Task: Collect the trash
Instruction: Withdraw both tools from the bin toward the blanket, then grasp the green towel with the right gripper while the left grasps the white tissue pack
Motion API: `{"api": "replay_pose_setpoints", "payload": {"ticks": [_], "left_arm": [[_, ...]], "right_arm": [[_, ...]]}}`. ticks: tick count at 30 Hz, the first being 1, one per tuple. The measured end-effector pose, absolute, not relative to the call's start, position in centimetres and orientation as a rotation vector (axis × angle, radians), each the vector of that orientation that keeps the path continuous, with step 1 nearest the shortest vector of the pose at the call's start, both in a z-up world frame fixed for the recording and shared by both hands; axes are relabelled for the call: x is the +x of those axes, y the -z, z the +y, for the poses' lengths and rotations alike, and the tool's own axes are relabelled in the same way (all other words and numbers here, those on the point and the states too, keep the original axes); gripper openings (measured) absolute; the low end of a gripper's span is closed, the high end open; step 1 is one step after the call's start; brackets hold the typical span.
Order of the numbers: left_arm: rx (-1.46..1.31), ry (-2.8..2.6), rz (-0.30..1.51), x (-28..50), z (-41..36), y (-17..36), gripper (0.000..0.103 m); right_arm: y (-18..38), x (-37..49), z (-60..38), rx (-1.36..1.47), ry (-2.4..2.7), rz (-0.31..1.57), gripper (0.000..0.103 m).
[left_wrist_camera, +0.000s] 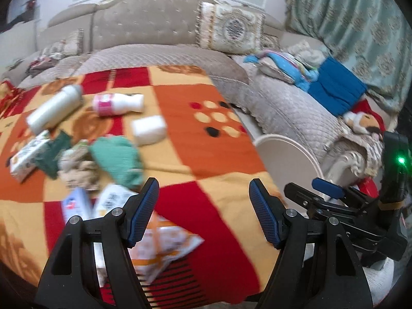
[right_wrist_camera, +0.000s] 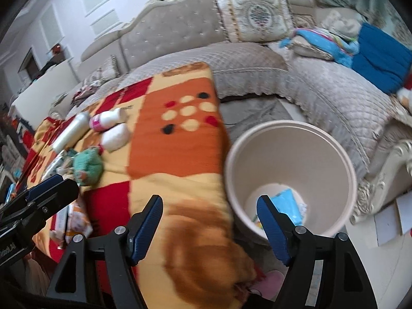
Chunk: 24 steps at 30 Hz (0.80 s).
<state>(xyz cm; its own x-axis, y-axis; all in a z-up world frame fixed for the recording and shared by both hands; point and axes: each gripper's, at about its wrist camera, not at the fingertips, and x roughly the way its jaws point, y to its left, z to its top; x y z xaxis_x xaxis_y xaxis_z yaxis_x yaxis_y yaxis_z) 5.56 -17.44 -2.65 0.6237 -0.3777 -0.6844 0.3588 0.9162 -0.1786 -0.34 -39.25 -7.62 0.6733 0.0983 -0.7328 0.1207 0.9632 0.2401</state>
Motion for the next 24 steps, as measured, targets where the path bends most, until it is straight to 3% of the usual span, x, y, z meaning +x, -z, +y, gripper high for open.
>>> {"api": "replay_pose_setpoints", "payload": {"ticks": [24], "left_arm": [[-0.190, 0.135, 0.872, 9.6, -0.8, 5.3, 0.071]], "right_arm": [[7.7, 8.0, -25.3, 0.137, -0.320, 0.932, 0.074]]}}
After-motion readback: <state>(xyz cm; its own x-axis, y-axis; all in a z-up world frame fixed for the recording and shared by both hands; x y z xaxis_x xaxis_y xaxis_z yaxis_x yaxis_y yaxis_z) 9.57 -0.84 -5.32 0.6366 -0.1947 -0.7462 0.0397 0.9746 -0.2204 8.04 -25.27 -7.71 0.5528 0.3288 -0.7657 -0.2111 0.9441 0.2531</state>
